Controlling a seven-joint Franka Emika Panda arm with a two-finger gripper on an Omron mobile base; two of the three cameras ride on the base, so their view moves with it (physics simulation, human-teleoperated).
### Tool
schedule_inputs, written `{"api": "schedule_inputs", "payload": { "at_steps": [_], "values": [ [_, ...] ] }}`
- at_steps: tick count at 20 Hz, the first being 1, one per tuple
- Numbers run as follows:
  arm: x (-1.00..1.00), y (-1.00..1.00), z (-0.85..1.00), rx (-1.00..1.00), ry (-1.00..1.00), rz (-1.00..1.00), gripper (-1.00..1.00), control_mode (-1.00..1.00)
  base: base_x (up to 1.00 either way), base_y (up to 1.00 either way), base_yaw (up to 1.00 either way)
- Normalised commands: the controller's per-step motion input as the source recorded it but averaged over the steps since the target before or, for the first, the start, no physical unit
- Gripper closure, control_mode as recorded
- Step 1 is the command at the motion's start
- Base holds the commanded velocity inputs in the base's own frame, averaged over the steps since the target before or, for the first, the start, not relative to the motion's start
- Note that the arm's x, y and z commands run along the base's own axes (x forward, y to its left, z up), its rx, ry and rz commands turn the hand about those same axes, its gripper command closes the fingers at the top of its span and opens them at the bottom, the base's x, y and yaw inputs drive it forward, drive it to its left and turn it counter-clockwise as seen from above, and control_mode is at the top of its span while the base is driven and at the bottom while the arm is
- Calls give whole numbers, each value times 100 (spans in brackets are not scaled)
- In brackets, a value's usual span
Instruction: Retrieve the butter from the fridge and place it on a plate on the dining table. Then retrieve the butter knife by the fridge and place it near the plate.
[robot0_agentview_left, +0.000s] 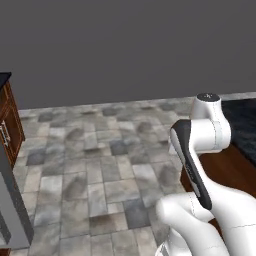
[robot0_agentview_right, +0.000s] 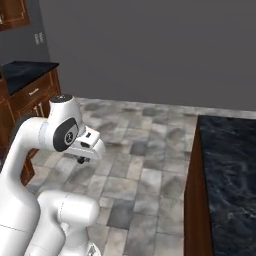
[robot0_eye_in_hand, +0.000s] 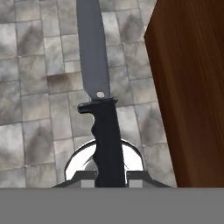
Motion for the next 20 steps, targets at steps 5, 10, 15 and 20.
{"api": "schedule_inputs", "payload": {
  "at_steps": [5,10,15,20],
  "values": [
    [0,0,0,0,0,0,100,100,100,0,-9],
    [0,0,0,0,0,0,100,100,100,0,-10],
    [0,0,0,0,0,0,100,100,100,2,-15],
    [0,0,0,0,0,0,100,100,100,12,-22]
  ]
}}
